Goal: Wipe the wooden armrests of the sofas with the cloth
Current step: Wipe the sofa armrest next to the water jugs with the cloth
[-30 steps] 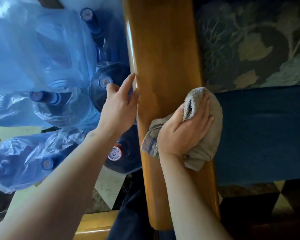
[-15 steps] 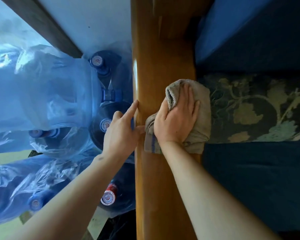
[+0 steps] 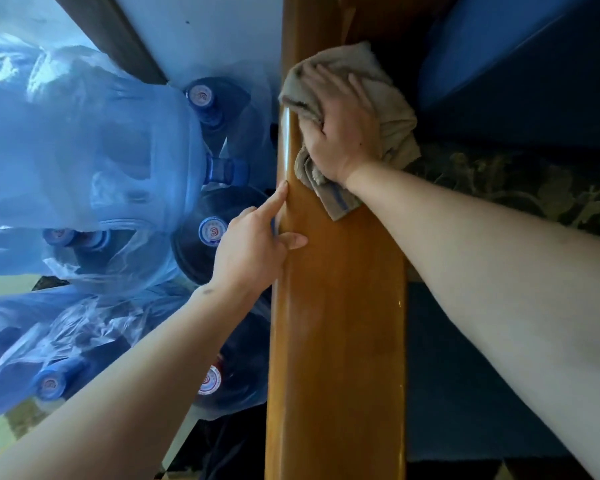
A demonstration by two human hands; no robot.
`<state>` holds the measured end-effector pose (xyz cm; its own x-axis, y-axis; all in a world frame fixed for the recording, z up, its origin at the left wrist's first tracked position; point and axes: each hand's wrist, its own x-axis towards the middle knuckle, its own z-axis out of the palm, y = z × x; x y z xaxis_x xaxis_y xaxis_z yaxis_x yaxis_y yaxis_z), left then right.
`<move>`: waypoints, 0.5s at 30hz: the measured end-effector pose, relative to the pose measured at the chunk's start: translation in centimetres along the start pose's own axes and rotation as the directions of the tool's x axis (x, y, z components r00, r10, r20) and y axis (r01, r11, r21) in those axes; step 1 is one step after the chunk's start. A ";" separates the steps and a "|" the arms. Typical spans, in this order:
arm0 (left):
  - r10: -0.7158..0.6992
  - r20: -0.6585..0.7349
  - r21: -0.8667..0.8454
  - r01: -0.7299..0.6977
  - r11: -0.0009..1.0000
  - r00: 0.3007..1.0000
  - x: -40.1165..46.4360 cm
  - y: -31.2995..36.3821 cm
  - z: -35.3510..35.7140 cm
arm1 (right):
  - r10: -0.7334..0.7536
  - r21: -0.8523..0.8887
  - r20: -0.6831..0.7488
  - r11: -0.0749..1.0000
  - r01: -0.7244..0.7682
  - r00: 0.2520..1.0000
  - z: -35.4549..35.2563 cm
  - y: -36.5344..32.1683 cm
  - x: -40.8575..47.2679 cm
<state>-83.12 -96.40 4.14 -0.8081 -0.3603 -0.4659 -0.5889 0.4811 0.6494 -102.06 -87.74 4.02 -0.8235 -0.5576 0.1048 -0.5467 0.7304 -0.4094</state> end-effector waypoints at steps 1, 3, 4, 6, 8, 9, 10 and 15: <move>-0.003 -0.011 -0.002 0.003 1.000 1.000 -0.3 -0.2 0.0 | -0.049 0.014 0.043 0.999 0.049 0.998 -0.1 -0.3 -0.3; -0.015 -0.070 -0.076 0.010 0.997 0.997 -1.5 -0.4 0.7 | -0.138 0.022 0.123 0.990 0.137 0.983 -0.6 -0.8 -1.3; -0.008 -0.105 -0.111 -0.003 0.994 0.994 -2.6 -0.6 1.2 | -0.182 0.027 0.154 0.983 0.180 0.971 -0.8 -1.0 -2.1; 0.026 -0.195 -0.146 -0.055 0.988 0.980 -5.3 -1.4 2.2 | -0.258 0.037 0.204 0.966 0.256 0.944 -1.0 -1.5 -4.2; 0.042 -0.253 -0.156 -0.084 0.984 0.967 -8.6 -2.9 3.0 | -0.322 0.045 0.231 0.946 0.320 0.918 -1.1 -2.2 -7.4; 0.036 -0.253 -0.162 -0.079 0.984 0.967 -10.2 -3.7 3.3 | -0.340 0.050 0.240 0.940 0.338 0.910 -1.1 -2.6 -9.0; 0.029 -0.241 -0.162 -0.070 0.984 0.970 -12.0 -4.4 3.5 | -0.348 0.055 0.244 0.937 0.345 0.905 -1.1 -3.0 -10.9; -0.043 -0.057 -0.069 0.039 0.997 0.997 -20.6 -7.3 5.9 | -0.359 0.059 0.243 0.933 0.355 0.901 -1.5 -4.3 -19.4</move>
<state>-62.19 -87.75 5.45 -0.7805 -0.4251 -0.4584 -0.6176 0.4104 0.6709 -83.90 -79.47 5.15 -0.5091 -0.8604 0.0209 -0.7935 0.4599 -0.3985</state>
